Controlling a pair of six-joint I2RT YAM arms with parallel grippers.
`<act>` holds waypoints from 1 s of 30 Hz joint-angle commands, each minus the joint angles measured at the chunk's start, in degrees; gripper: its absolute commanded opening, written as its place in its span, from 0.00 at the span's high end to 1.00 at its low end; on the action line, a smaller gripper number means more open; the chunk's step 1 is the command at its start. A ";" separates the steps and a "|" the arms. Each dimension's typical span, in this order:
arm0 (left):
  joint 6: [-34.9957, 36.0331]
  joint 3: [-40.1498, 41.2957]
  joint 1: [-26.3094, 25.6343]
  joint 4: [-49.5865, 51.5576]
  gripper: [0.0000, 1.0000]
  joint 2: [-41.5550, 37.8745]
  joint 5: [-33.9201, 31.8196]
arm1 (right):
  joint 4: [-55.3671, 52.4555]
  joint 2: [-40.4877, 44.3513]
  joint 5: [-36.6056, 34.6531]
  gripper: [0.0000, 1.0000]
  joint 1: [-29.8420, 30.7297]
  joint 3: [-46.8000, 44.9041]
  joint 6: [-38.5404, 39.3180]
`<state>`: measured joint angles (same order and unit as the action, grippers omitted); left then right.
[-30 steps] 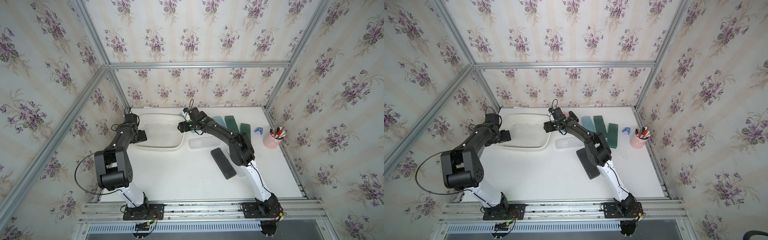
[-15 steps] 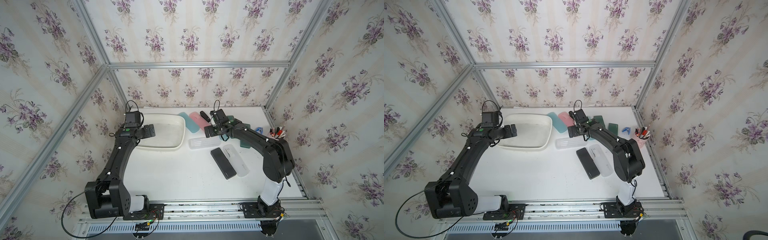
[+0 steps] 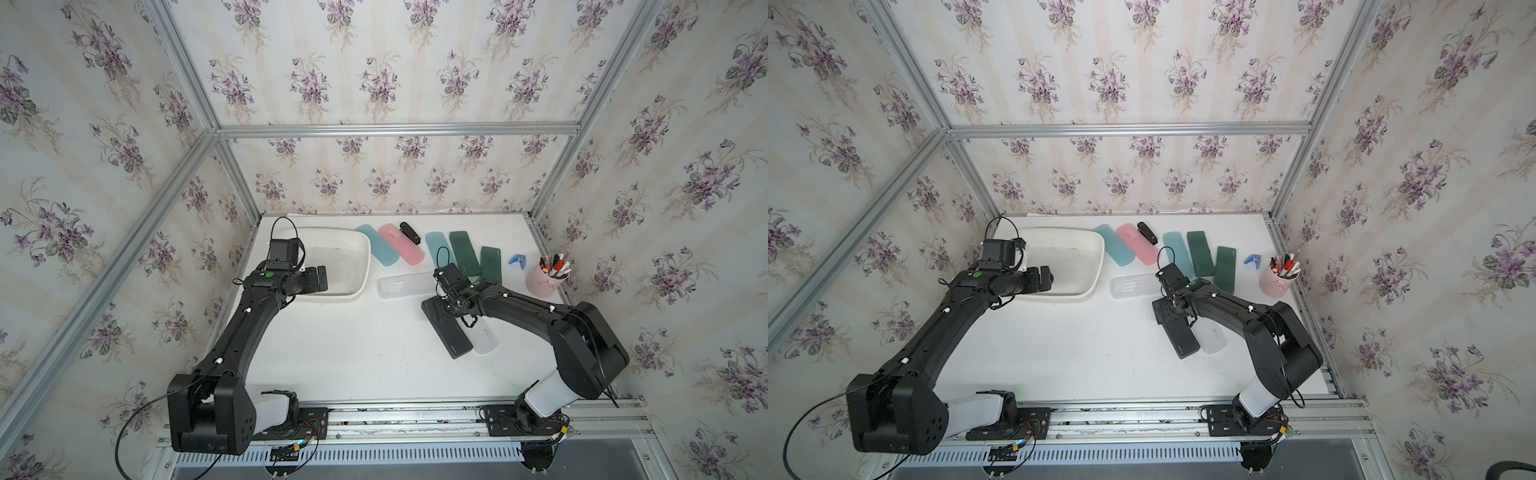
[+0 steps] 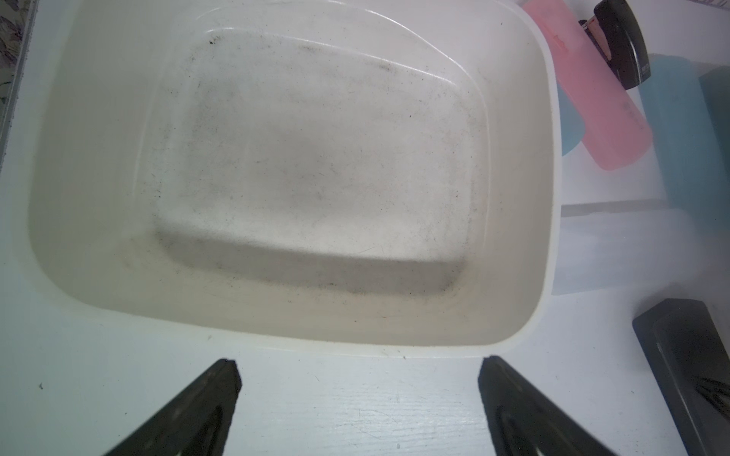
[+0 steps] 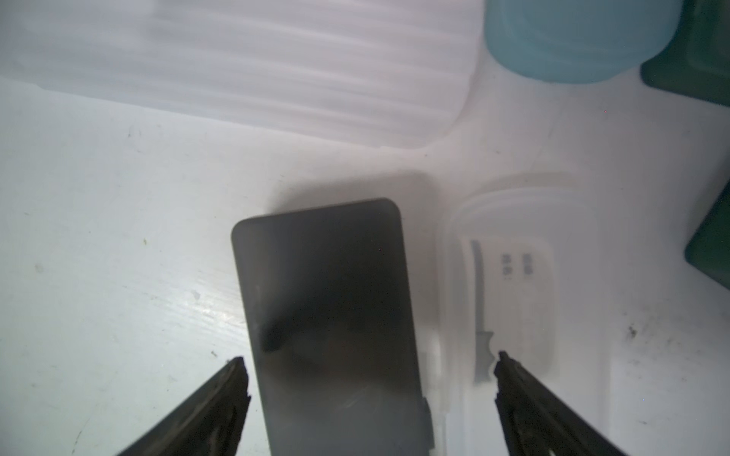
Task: Put the pencil case into the storage box
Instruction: Pick up the pencil case from the center of the board.
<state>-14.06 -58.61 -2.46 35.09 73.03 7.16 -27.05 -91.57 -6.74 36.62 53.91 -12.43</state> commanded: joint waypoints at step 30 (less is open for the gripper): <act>0.14 7.41 -0.08 -2.32 0.01 -3.12 -1.26 | 4.05 -7.12 -0.17 0.24 5.48 -2.18 -3.16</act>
<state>-14.06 -51.11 -2.59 33.30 70.37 6.68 -20.12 -98.02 -5.78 42.04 52.53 -14.83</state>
